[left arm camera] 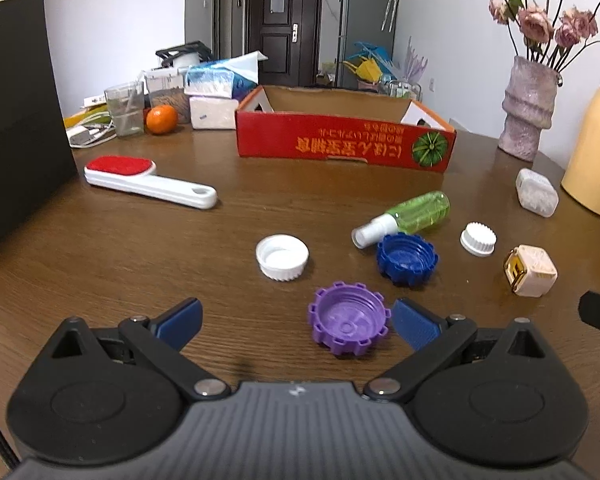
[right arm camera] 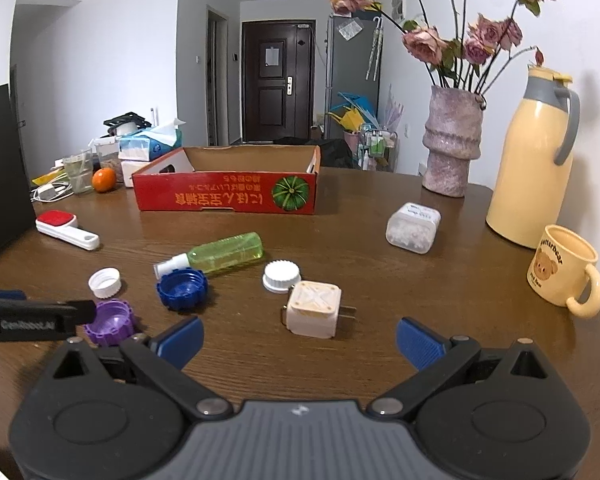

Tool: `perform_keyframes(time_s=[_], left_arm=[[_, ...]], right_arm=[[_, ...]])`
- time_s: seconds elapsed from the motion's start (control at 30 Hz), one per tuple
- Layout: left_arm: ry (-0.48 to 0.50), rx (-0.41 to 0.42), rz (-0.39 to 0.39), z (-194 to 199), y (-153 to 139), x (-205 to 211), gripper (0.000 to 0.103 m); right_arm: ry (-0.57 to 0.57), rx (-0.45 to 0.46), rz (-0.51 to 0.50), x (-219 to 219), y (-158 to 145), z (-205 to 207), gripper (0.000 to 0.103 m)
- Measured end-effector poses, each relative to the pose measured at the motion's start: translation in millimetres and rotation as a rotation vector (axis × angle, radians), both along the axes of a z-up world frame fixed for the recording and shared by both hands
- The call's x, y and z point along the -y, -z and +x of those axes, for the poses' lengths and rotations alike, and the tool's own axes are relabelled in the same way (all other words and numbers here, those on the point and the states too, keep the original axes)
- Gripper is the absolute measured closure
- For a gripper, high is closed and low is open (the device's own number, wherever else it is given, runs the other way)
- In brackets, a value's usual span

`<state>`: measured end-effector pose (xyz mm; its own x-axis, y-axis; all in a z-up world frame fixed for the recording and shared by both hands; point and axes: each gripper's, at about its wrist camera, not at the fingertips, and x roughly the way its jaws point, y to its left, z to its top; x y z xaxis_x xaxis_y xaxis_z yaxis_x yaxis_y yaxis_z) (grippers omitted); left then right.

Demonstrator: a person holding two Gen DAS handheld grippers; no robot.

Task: Organize rigid objects
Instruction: 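Lower the left tool onto the purple bottle cap and close it, then lift the purple cap with the left tool while the right tool grasps the blue cap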

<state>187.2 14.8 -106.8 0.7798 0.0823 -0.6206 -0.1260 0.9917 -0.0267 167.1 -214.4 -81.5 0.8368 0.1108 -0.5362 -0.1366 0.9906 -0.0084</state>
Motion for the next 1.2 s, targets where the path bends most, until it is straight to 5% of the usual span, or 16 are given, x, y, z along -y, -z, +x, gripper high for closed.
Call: perform_keyframes(time_s=[0.47,0.7,0.83,1.2], left_arm=[[0.022,-0.035,0.032,22.7,25.5,31.5,0.002],[0.015,-0.066,0.010,33.2,32.7,34.6,0.021],[0.012,-0.047,0.009,33.0,31.5,33.1,0.047],[0.045,-0.011,0.007,25.7,25.1,29.2,0.047]], right_arm=[[0.024,-0.034,0.035,22.5,19.6,11.6,0.000],[0.028,-0.049,0.042,26.3,25.6,16.0,0.000],[0.029,-0.057,0.038,25.0,28.0,17.9,0.000],[0.018,-0.070,0.005,7.6,28.3,20.5,0.000]])
